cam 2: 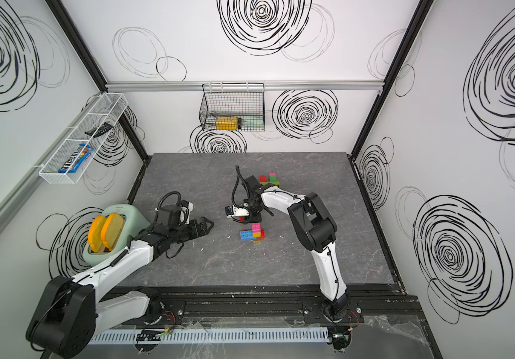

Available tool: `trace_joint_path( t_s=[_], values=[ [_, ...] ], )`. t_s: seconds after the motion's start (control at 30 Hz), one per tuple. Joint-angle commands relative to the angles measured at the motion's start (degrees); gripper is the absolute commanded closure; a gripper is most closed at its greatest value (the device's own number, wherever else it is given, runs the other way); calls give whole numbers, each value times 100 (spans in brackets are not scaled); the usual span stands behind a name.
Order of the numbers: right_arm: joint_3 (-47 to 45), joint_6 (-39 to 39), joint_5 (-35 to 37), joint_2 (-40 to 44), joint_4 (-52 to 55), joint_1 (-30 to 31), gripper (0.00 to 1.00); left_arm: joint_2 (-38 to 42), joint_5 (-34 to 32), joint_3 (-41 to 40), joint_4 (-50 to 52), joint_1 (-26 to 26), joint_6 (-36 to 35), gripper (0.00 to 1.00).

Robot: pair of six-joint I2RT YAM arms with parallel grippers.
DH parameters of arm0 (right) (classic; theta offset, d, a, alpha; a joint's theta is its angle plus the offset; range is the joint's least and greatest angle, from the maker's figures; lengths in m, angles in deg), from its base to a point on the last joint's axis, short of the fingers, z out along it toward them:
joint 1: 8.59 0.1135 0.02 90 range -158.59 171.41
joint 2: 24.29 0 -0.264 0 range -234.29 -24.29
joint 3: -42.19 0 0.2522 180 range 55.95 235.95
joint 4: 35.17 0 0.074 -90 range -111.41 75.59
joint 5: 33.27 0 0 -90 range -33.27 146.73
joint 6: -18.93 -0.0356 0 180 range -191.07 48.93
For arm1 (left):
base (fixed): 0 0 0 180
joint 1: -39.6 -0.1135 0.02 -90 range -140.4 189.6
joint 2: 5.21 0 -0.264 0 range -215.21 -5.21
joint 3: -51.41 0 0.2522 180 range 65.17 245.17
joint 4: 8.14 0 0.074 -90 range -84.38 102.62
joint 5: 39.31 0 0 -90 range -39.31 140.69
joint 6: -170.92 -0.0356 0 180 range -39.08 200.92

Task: Assemble the number 4 with lego
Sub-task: Pick up the lego brick from the center of the board.

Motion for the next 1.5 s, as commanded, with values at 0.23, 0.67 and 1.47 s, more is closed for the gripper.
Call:
trace_joint_path(
  t_s=[0.23,0.67,1.47],
  values=[
    [-539,-664,-292,1083,-1420,35,100,322,812,737,297,-171,-262,4],
    [-2233,-2621,-311,2582,-4092,590,100,552,734,1896,1179,405,-862,1],
    [-3218,-3035,-1531,3089,-5682,975,100,-149,1668,1956,589,552,-677,48]
  ],
)
